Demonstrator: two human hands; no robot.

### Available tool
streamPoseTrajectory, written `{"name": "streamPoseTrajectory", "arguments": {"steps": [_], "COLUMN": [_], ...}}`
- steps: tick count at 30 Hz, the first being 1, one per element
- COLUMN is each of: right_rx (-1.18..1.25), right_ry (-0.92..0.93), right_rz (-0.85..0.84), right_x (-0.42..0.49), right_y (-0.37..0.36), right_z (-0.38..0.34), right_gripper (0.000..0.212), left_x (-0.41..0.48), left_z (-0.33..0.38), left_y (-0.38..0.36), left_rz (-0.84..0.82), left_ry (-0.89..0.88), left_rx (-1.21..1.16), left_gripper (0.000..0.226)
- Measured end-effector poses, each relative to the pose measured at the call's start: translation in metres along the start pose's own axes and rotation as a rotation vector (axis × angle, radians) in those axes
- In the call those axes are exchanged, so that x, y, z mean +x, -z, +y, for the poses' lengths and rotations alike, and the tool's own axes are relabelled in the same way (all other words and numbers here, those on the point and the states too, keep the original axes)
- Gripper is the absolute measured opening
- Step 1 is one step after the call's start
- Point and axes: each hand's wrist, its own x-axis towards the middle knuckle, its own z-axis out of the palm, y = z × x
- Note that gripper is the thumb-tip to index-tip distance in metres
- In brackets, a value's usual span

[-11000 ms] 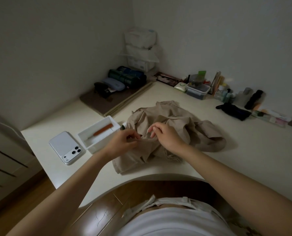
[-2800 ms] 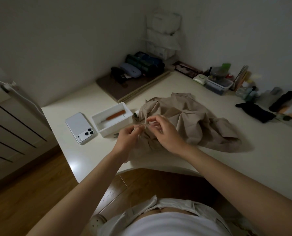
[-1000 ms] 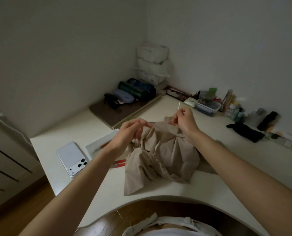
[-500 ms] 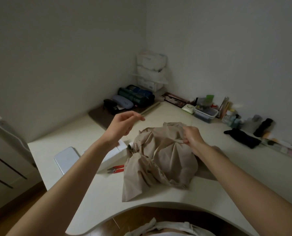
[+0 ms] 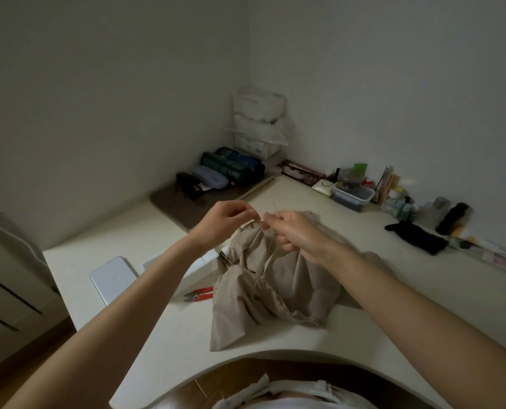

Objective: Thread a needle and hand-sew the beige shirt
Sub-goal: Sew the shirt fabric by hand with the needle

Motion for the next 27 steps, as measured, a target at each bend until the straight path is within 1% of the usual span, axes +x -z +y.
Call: {"name": "streamPoseTrajectory", "arguments": {"steps": [2,4,7,13,15,17,19,21,23,24,25,27], "right_rx": [0.033,0.077,0.115,0.066,0.033,-0.055,-0.127,-0.133,-0.061,-0.022,0.009,0.049], "right_ry": [-0.021,-0.073,-0.159,-0.256,-0.249,-0.217,-0.132,-0.051,-0.003,0.013,0.018,0.018], "right_rz": [0.082,0.205,0.346,0.387,0.396,0.41,0.379,0.265,0.101,0.034,-0.013,-0.05], "right_x": [0.005,0.012,0.019,0.021,0.022,0.018,0.014,0.011,0.009,0.008,0.008,0.006], "right_y": [0.013,0.026,0.038,0.043,0.042,0.039,0.033,0.026,0.019,0.015,0.012,0.006], "right_z": [0.006,0.015,0.028,0.044,0.047,0.046,0.04,0.033,0.026,0.023,0.02,0.015], "right_gripper": [0.026,0.026,0.027,0.021,0.024,0.021,0.013,0.03,0.044,0.045,0.041,0.028], "left_x": [-0.001,-0.003,-0.003,0.001,0.001,0.001,0.003,0.003,0.003,0.004,0.004,0.003], "left_z": [-0.005,-0.007,-0.008,-0.008,-0.009,-0.01,-0.011,-0.009,-0.009,-0.008,-0.007,-0.007], "left_y": [0.004,0.01,0.017,0.014,0.014,0.013,0.01,0.007,0.002,0.0,-0.002,-0.006], "left_rz": [-0.007,0.006,0.017,0.007,-0.009,-0.011,0.015,0.033,0.035,0.042,0.047,0.047], "left_ry": [0.012,0.012,-0.003,0.018,0.015,0.016,0.007,0.003,-0.006,-0.019,-0.033,-0.049], "left_rx": [-0.003,-0.027,-0.117,-0.286,-0.298,-0.274,-0.213,-0.167,-0.12,-0.063,0.005,0.076], "left_gripper": [0.022,0.023,0.023,0.023,0.019,0.015,0.013,0.013,0.012,0.013,0.014,0.015]}}
